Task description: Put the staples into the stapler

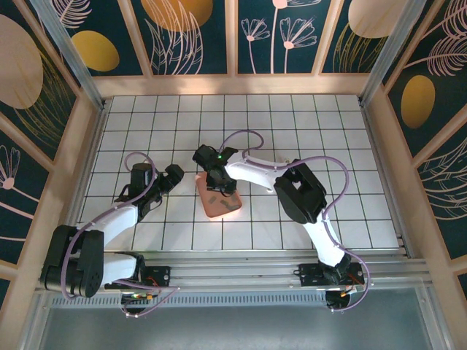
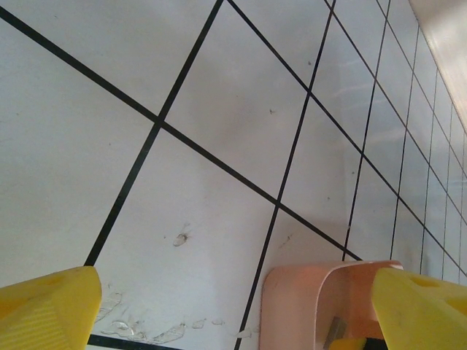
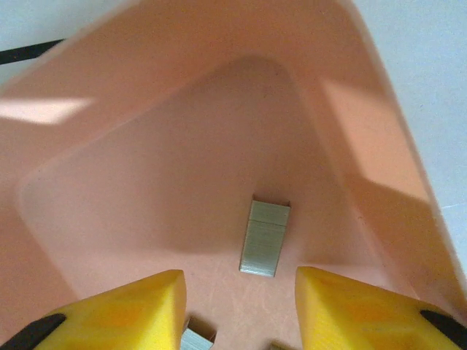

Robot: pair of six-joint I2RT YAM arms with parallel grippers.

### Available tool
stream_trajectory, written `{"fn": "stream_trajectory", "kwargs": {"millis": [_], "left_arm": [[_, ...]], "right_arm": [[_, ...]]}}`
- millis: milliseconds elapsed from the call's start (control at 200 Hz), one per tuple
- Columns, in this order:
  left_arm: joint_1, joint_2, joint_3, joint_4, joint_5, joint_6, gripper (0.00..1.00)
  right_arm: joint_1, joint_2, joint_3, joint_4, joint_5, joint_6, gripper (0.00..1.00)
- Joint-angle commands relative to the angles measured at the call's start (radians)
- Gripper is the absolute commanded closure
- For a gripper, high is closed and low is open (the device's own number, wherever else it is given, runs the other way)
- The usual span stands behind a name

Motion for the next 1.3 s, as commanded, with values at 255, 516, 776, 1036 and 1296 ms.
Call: {"fn": "stream_trajectory", "kwargs": {"millis": [255,516,776,1036,1296], "left_arm": [[0.011,0.004,0.019,0.014,0.017,0.021,0.05],[0.011,0.0,0.023,0.012,0.02,0.02,0.05],[0.011,-0.025,0.028,-0.011,0.028,0.056,0.05],[0.011,-0.034,0.044,-0.039,0.061,0.141,0.05],[0.011,-0.026,0.042,-0.024,0.153,0.252,0.05]], "right_arm": [[-0.03,0.047,0.002,0.052,0.028,-0.048,0.7],[-0.03,0.04,-0.001,0.07,0.044,-0.095,0.8],[-0.017,-0.061,-0.018,0.089,0.091,-0.119,0.8],[-0.007,-0.25,-0.159,0.095,0.143,-0.085,0.8],[-0.024,-0.472,-0.452,0.107,0.138,-0.031,0.79]]}}
